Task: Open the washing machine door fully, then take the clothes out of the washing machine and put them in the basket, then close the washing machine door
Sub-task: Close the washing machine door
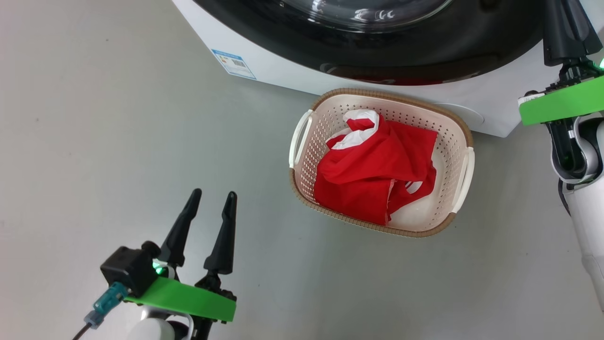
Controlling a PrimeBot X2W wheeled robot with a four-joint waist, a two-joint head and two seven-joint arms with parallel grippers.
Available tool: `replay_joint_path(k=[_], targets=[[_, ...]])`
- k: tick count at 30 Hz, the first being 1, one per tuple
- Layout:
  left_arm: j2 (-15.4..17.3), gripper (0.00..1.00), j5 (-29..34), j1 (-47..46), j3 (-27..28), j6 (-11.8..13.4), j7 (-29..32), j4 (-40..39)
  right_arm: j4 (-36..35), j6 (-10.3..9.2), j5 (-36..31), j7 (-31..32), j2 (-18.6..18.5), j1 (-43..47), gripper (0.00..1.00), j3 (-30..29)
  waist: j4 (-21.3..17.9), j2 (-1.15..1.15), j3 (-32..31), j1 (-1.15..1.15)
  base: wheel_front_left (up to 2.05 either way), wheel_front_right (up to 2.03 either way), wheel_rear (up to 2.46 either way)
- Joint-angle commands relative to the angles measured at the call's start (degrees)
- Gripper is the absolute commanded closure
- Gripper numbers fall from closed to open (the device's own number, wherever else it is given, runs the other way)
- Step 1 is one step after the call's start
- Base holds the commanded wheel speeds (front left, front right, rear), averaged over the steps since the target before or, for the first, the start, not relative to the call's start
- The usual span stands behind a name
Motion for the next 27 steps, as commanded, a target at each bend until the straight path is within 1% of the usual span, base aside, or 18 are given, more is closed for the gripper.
replay_joint_path(k=[1,5,8,9,10,12,13,14,15,27], targets=[[1.0,0.0,-0.2,-0.8,1.9,-0.3,-0.4,-1.4,-1.2,-0.32,-0.5,-0.3,0.3,-1.8,1.0,-0.5,-0.1,0.0,-0.1,0.0,0.0,0.0,0.0],[1.0,0.0,-0.1,-0.9,2.0,-0.3,-0.4,-1.1,-1.4,-0.32,-0.6,-0.3,0.7,-0.9,1.0,0.0,-0.4,0.0,-0.5,0.0,0.0,0.0,0.0],[1.0,0.0,0.3,-0.7,2.3,-0.3,-0.4,-0.6,-1.6,-0.32,-0.7,-0.3,1.0,1.8,1.0,1.6,-1.1,0.0,-1.8,0.0,0.0,0.0,0.0],[1.0,0.0,0.4,-0.6,2.5,-0.3,-0.4,-0.4,-1.8,-0.32,-0.8,-0.3,1.1,2.7,0.9,1.8,-1.3,0.0,-2.1,0.0,0.0,0.0,0.0],[1.0,0.0,0.6,-0.5,2.6,-0.3,-0.4,-0.3,-1.9,-0.32,-0.8,-0.3,1.2,3.7,0.75,2.2,-1.6,0.0,-2.5,0.0,0.0,0.0,0.0],[1.0,0.0,1.0,-0.3,3.0,-0.3,-0.4,-0.1,-2.3,-0.32,-0.9,-0.3,1.5,6.1,0.57,2.8,-2.2,0.0,-3.3,0.0,0.0,0.0,0.0],[1.0,0.0,1.2,-0.2,3.2,-0.3,-0.4,0.0,-2.4,-0.32,-1.0,-0.3,1.6,7.3,0.36,3.2,-2.5,0.0,-3.7,0.0,0.0,0.0,0.0],[1.0,0.0,1.5,0.0,3.2,-0.3,-0.4,0.0,-2.7,-0.32,-1.0,-0.3,1.7,8.5,0.07,3.4,-2.8,0.0,-4.1,0.0,0.0,0.0,0.0],[1.0,0.0,1.8,0.2,3.3,-0.3,-0.4,0.1,-3.1,-0.32,-0.9,-0.3,1.8,9.8,0.0,3.4,-3.2,0.0,-4.6,0.0,0.0,0.0,0.0],[1.0,0.0,5.2,2.0,4.8,-0.3,-0.4,0.7,-7.6,-0.32,-0.9,-0.3,2.9,24.4,0.0,3.9,-8.5,0.0,-9.0,0.0,0.0,0.0,0.0]])
